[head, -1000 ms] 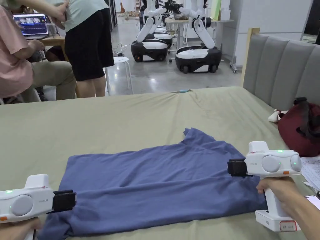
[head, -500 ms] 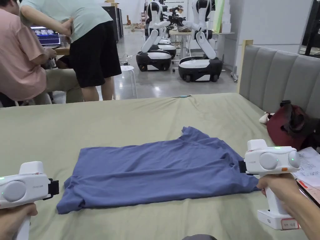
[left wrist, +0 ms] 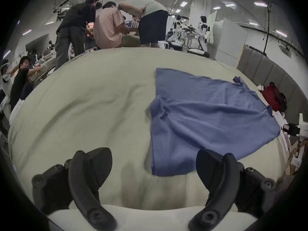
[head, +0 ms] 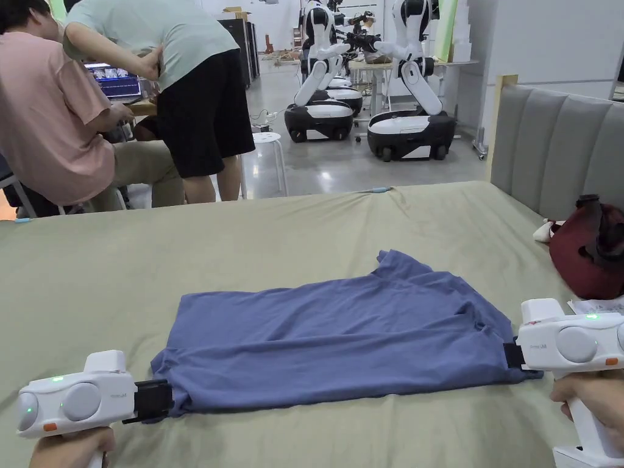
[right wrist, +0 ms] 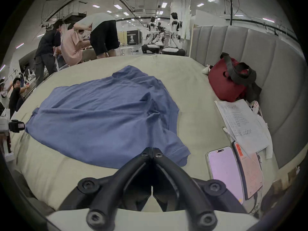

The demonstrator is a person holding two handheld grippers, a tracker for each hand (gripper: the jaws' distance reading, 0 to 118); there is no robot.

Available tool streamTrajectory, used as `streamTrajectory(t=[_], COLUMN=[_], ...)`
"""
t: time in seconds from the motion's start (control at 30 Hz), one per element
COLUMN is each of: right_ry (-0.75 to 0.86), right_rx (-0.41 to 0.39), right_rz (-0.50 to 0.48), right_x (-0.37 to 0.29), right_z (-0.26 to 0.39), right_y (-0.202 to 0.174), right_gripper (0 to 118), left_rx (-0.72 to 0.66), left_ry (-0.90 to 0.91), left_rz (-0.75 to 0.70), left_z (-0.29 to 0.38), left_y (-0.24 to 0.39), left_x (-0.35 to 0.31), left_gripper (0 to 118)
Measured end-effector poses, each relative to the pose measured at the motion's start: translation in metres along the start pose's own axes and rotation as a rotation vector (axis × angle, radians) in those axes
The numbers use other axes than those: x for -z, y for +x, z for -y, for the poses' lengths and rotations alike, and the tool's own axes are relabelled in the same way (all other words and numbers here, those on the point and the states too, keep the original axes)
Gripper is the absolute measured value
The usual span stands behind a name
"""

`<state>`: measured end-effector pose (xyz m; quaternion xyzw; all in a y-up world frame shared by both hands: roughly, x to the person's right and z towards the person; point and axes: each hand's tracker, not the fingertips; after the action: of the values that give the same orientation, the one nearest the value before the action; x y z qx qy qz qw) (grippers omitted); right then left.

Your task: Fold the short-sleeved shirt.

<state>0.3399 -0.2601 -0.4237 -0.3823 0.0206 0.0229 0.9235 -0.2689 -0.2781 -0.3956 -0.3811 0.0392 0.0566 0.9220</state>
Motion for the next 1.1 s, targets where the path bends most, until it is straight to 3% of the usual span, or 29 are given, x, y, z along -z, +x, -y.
streamTrajectory(t=[0.27,0.3,0.33,0.37,0.47,0.5,0.53,0.57,0.6,0.63,0.7,0.97,1.0,1.03,1.07,1.1], right_ry=[-0.037,-0.036,-0.034,-0.034,-0.024,-0.012,0.003,0.017,0.023,0.022,0.029,-0.189,-0.148,-0.123,-0.126,-0.114], right_rx=[0.015,0.017,0.018,0.017,0.008,0.009,0.015,0.026,0.036,0.041,0.036,0.014,0.036,0.064,0.061,0.041], right_rz=[0.015,0.009,0.005,0.003,0.002,0.000,0.000,0.002,0.006,0.010,0.017,0.042,0.046,0.057,0.055,0.033], right_x=[0.020,0.020,0.021,0.021,0.013,0.012,0.017,0.017,0.019,0.021,0.025,0.075,0.076,0.074,0.068,0.065], right_z=[-0.001,-0.001,-0.002,-0.003,-0.005,-0.008,-0.006,-0.008,-0.010,-0.011,-0.015,0.001,0.002,-0.002,0.000,-0.003], right_y=[0.001,0.001,0.000,0.000,-0.006,-0.004,-0.002,0.001,0.003,0.006,0.008,0.006,0.005,0.003,0.004,0.001], right_gripper=[0,0,0,0,1,6,23,65,99,118,105,101,99,92,73,73], left_rx=[0.120,0.133,0.148,0.156,0.181,0.182,0.180,0.174,0.166,0.154,0.142,0.138,0.138,0.140,0.141,0.143], left_ry=[-0.040,-0.028,-0.010,0.011,0.015,0.017,0.018,0.023,0.025,0.027,0.034,0.035,0.033,0.031,0.030,0.030], left_rz=[-0.023,-0.012,-0.016,-0.010,-0.035,-0.036,-0.032,-0.026,-0.020,-0.013,-0.008,-0.006,-0.007,-0.008,-0.010,-0.011], left_z=[0.010,0.006,0.003,0.004,-0.004,-0.004,-0.005,-0.006,-0.007,-0.007,-0.007,-0.008,-0.008,-0.007,-0.007,-0.007], left_y=[0.018,0.018,0.018,0.023,0.026,0.029,0.027,0.024,0.021,0.022,0.019,0.021,0.020,0.022,0.023,0.023], left_x=[0.021,0.018,0.014,0.011,0.005,0.001,0.000,-0.002,-0.003,-0.003,-0.005,0.000,0.001,0.001,0.001,0.001], left_gripper=[80,65,42,7,4,4,4,4,4,4,4,4,4,4,4,4])
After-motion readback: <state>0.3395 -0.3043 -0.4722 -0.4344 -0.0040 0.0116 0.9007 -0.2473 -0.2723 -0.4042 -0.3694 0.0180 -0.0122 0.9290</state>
